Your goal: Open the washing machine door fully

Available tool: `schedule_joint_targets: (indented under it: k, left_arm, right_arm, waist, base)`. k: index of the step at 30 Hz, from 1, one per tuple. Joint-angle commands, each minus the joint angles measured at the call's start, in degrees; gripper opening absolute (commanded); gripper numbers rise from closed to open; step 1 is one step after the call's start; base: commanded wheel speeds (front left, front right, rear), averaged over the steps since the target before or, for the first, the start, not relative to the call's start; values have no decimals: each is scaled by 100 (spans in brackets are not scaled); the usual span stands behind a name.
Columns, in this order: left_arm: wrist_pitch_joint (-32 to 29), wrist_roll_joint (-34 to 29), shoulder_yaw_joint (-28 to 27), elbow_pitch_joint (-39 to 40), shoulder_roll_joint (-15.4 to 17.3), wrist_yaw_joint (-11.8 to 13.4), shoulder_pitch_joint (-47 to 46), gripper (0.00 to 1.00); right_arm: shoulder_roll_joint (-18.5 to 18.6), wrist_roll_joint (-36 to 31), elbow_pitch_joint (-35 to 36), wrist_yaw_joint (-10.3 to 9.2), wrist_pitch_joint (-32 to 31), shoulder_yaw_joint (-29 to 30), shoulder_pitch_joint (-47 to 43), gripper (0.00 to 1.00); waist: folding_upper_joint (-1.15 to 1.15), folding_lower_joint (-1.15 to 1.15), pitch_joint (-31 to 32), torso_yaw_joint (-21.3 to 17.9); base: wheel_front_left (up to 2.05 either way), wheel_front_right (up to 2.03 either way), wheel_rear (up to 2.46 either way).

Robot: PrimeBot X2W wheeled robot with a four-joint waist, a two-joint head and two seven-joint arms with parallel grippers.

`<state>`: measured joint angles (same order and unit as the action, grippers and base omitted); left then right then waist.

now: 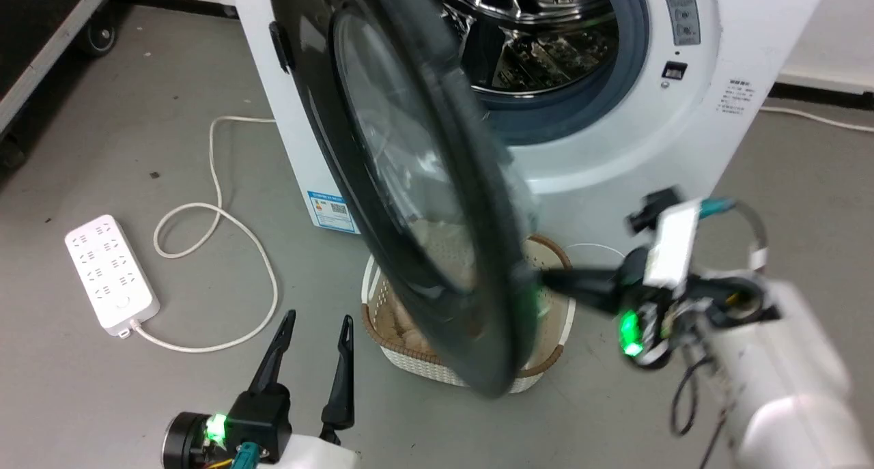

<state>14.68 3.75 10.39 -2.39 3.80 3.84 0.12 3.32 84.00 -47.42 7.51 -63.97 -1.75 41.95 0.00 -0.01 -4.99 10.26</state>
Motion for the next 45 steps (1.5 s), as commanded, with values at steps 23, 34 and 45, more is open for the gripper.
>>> schedule_joint_targets:
  k: [23,34,45]
  left_arm:
    - [32,190,-143,23,12,-139,82,100]
    - [32,312,-415,-30,56,-198,243,100]
    - [32,306,-516,-54,86,-304,385,100]
  right_arm:
    - [1161,-736,2553,-2,3947,-2012,-952,100]
    - [2027,-5523,3917,-2,7531,-1290,-2775,100]
    - [100,-7868,4932,-2,7863,500,-4766,100]
  waist:
    - [0,1,159,-288]
    - [0,1,517,-704]
    - [0,1,524,-915]
  base:
    - [0,0,0]
    - [0,0,0]
    - [0,0,0]
